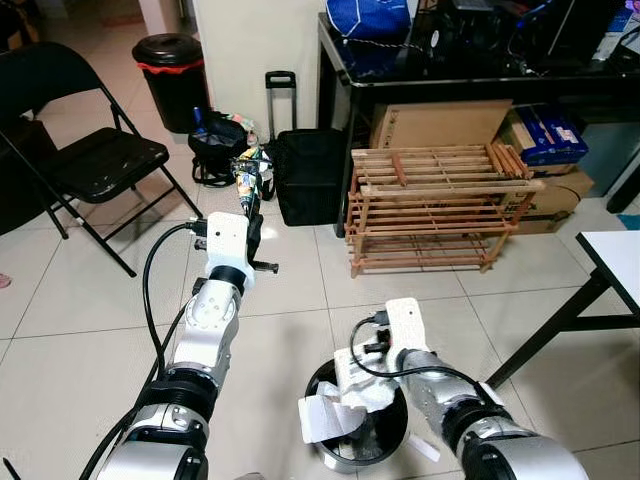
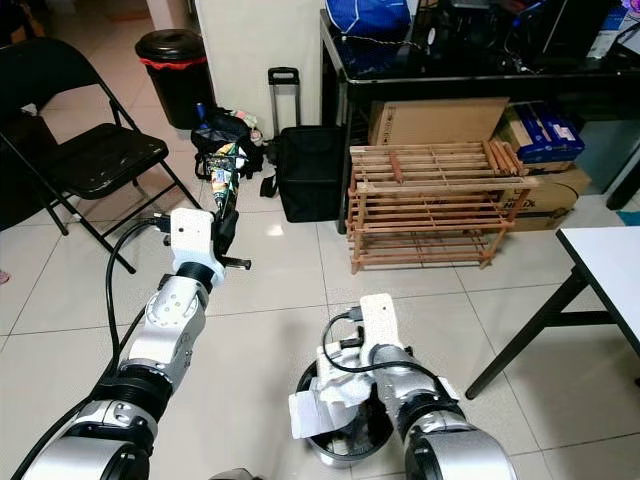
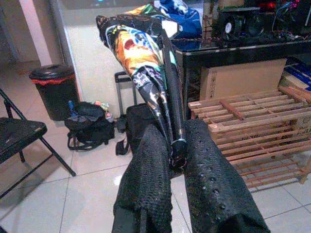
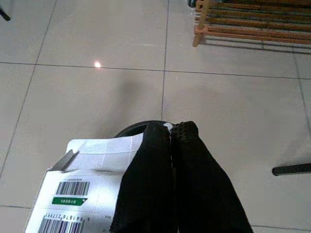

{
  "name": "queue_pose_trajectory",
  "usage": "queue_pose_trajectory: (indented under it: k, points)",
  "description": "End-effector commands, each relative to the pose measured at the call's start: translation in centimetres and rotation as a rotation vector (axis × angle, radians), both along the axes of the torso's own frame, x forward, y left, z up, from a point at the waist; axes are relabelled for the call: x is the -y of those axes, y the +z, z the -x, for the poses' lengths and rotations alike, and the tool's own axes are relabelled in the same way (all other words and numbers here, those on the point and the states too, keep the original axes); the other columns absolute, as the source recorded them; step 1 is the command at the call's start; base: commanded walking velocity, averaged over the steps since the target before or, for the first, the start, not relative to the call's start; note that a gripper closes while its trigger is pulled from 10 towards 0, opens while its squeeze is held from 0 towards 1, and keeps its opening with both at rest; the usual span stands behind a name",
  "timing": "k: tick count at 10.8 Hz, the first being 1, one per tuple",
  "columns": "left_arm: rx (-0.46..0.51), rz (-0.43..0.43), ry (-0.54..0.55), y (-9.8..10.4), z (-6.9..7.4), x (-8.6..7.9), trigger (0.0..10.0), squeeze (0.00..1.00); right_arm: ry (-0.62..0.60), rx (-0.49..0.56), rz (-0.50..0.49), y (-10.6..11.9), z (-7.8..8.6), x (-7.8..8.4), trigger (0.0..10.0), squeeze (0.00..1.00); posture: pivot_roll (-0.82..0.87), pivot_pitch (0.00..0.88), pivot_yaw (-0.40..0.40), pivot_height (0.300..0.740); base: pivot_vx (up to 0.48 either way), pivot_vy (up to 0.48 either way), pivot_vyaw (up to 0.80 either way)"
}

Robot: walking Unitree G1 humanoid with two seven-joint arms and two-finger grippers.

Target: Picking trash to rubbish bin

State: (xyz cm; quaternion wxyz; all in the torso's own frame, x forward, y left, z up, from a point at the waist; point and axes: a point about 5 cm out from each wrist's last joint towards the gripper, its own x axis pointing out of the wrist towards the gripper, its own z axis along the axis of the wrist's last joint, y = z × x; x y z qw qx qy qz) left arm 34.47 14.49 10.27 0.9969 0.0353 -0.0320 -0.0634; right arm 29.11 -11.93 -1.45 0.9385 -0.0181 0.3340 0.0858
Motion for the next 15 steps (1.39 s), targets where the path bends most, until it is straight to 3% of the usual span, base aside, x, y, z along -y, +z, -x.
queue_pose_trajectory:
  k: [1, 5, 9, 10, 15]
  points:
    - [-0.010, -0.013, -0.011, -0.1, 0.1, 0.0, 10.0, 0.00, -0.041, -0.017, 0.006, -0.2, 0.2, 0.8, 10.0, 0.00, 0.06, 0.000, -0.008, 0.740, 0.000, 0.000, 0.00]
    - [-0.007, -0.014, -0.023, 0.1, 0.0, 0.1, 10.0, 0.00, -0.237, 0.072, -0.022, 1.6, -1.6, 4.7, 10.0, 0.00, 0.06, 0.000, 0.002, 0.740, 0.000, 0.000, 0.00]
    - [-0.009, -0.018, -0.029, 0.1, 0.0, 0.1, 10.0, 0.00, -0.280, 0.122, -0.050, 2.8, -2.6, 5.3, 10.0, 0.00, 0.06, 0.000, 0.013, 0.740, 0.000, 0.000, 0.00]
    - [-0.010, -0.019, -0.032, 0.2, 0.0, 0.2, 10.0, 0.00, -0.281, 0.120, -0.054, 2.6, -2.4, 5.2, 10.0, 1.00, 0.06, 0.000, 0.014, 0.740, 0.000, 0.000, 0.00]
    - [-0.011, -0.018, -0.034, 0.2, -0.1, 0.3, 10.0, 0.00, -0.284, 0.127, -0.073, 2.5, -2.4, 5.2, 10.0, 1.00, 0.06, 0.000, 0.013, 0.740, 0.000, 0.000, 0.00]
